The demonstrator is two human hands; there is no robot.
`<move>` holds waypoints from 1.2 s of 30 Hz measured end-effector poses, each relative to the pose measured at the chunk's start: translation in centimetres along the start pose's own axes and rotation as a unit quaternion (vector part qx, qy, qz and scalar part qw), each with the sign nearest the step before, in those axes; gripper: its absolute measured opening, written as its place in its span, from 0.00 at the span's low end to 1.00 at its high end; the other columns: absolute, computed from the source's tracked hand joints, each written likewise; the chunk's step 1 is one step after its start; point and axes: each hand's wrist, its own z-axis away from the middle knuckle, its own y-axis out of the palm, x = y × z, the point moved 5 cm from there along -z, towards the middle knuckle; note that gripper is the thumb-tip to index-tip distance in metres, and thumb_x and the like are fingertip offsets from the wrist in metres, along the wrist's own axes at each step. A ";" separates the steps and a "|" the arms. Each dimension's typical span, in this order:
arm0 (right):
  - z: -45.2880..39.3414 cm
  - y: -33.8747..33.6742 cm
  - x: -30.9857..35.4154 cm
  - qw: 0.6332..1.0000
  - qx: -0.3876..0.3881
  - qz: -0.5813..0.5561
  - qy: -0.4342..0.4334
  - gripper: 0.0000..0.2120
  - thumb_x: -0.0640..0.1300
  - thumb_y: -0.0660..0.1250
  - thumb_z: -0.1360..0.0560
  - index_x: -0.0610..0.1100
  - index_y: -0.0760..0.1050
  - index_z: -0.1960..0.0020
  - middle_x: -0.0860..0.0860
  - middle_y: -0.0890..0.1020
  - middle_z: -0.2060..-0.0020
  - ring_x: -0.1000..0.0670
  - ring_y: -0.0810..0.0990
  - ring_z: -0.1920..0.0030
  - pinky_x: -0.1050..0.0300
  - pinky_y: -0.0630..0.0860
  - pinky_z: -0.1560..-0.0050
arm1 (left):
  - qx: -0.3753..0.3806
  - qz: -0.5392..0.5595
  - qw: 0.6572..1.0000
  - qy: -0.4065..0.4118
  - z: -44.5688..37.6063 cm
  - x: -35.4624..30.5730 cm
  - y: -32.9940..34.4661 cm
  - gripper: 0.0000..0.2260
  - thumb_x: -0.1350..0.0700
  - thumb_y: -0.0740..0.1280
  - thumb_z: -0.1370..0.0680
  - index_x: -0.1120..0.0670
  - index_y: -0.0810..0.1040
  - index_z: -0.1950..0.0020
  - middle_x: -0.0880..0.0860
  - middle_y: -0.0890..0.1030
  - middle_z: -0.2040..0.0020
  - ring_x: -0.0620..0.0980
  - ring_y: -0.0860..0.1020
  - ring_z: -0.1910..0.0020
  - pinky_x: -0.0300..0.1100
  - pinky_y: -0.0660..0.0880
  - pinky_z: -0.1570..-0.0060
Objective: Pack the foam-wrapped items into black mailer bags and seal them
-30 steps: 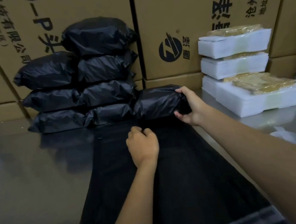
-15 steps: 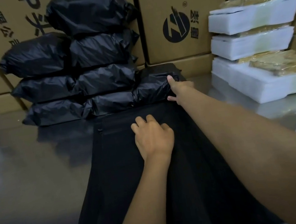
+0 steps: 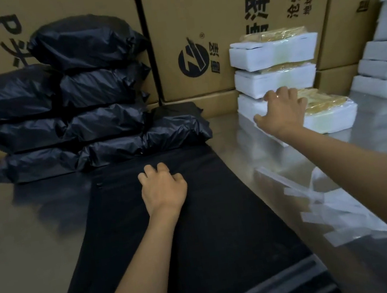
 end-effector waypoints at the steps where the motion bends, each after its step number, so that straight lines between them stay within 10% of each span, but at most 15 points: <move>1: 0.1 0.2 -1.9 0.999 0.034 0.019 0.020 0.34 0.61 0.68 0.26 0.46 0.65 0.26 0.41 0.63 0.25 0.37 0.57 0.24 0.35 0.59 0.28 | 0.002 -0.001 1.000 0.001 0.0 0.0 0.0 0.15 0.52 0.60 0.19 0.57 0.73 0.35 0.57 0.68 0.35 0.57 0.65 0.36 0.48 0.70 0.44; 6: 1.5 3.2 -7.7 0.986 0.159 0.031 0.031 0.45 0.63 0.73 0.29 0.60 0.51 0.20 0.49 0.41 0.19 0.37 0.36 0.21 0.28 0.54 0.27 | 0.000 -0.007 1.000 0.003 -0.1 0.0 0.1 0.14 0.52 0.60 0.19 0.56 0.73 0.36 0.58 0.68 0.35 0.57 0.65 0.36 0.48 0.70 0.46; 12: 1.5 3.8 -7.0 0.995 0.100 -0.022 0.017 0.33 0.54 0.70 0.24 0.53 0.60 0.22 0.45 0.49 0.20 0.33 0.36 0.22 0.33 0.68 0.31 | -0.003 -0.011 1.000 0.009 -0.3 0.0 0.4 0.14 0.52 0.60 0.19 0.56 0.72 0.36 0.57 0.68 0.36 0.56 0.65 0.37 0.48 0.70 0.47; 24: 6.5 -0.6 -9.4 0.942 0.188 -0.251 -0.122 0.31 0.38 0.76 0.28 0.54 0.72 0.28 0.52 0.52 0.19 0.49 0.45 0.19 0.43 0.52 0.22 | 0.004 0.002 1.000 0.009 -0.3 0.0 0.4 0.14 0.53 0.60 0.19 0.56 0.73 0.35 0.57 0.68 0.35 0.57 0.64 0.36 0.48 0.69 0.46; 28: 8.5 -1.7 -10.9 0.878 0.065 -0.457 0.127 0.35 0.60 0.74 0.29 0.56 0.66 0.26 0.57 0.66 0.28 0.52 0.65 0.29 0.52 0.65 0.32 | 0.010 0.016 1.000 0.008 -0.4 0.1 0.4 0.14 0.53 0.61 0.20 0.55 0.73 0.36 0.57 0.68 0.35 0.57 0.64 0.36 0.46 0.67 0.48; 30: 9.3 -0.8 -11.3 0.895 0.104 -0.342 0.267 0.47 0.77 0.65 0.33 0.46 0.66 0.25 0.46 0.69 0.27 0.41 0.65 0.26 0.42 0.62 0.27 | 0.011 0.022 1.000 0.007 -0.4 0.2 0.4 0.13 0.53 0.61 0.20 0.55 0.74 0.37 0.56 0.68 0.35 0.56 0.64 0.36 0.45 0.66 0.50; 36: 8.6 1.7 -9.6 0.910 0.193 -0.240 0.276 0.48 0.78 0.54 0.30 0.40 0.69 0.28 0.41 0.66 0.25 0.39 0.54 0.22 0.38 0.50 0.25 | 0.009 0.025 1.000 0.004 -0.5 0.3 0.5 0.12 0.52 0.61 0.20 0.54 0.74 0.37 0.56 0.68 0.36 0.56 0.64 0.36 0.45 0.67 0.50</move>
